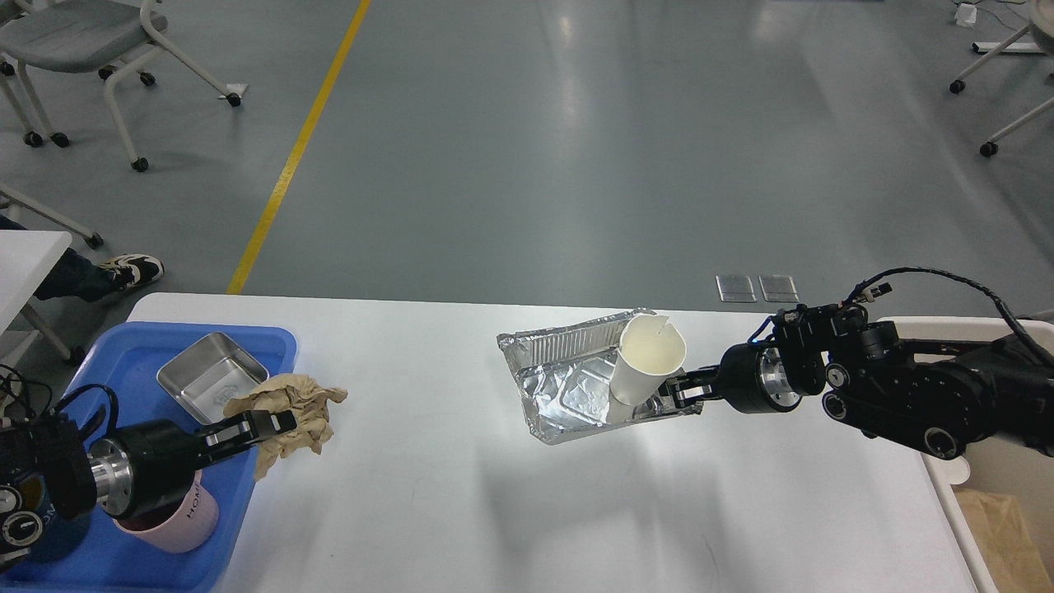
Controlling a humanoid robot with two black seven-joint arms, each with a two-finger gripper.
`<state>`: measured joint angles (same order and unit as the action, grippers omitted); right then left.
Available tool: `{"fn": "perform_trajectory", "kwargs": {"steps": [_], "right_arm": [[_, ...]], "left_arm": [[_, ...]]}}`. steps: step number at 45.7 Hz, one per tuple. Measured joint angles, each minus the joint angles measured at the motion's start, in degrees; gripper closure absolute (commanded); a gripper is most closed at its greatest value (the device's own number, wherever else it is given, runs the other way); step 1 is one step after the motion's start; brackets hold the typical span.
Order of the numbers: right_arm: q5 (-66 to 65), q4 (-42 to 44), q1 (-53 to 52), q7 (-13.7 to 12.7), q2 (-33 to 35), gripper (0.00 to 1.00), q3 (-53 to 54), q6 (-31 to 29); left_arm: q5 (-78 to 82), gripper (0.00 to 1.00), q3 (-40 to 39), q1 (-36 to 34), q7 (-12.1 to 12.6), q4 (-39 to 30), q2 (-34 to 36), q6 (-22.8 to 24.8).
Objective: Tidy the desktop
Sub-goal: 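Lift the paper towel and carry it over the foil tray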
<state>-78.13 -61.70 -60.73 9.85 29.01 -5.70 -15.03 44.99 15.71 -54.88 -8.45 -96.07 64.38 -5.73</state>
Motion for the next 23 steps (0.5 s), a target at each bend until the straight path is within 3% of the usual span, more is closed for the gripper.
{"fn": "perform_trajectory", "kwargs": {"steps": [17,23], "right_arm": [[0.0,0.0,0.3,0.0,0.2,1.0,0.0,0.0],[0.0,-0.1,0.3,0.0,0.3,1.0,0.0,0.0]], "left_arm": [[-0.4,0.97,-0.6,-12.3,0.9,-0.2,4.9,6.7],[-0.6,0.97,-0.7,-17.5,2.9,-0.2,3.8,7.4]]}}
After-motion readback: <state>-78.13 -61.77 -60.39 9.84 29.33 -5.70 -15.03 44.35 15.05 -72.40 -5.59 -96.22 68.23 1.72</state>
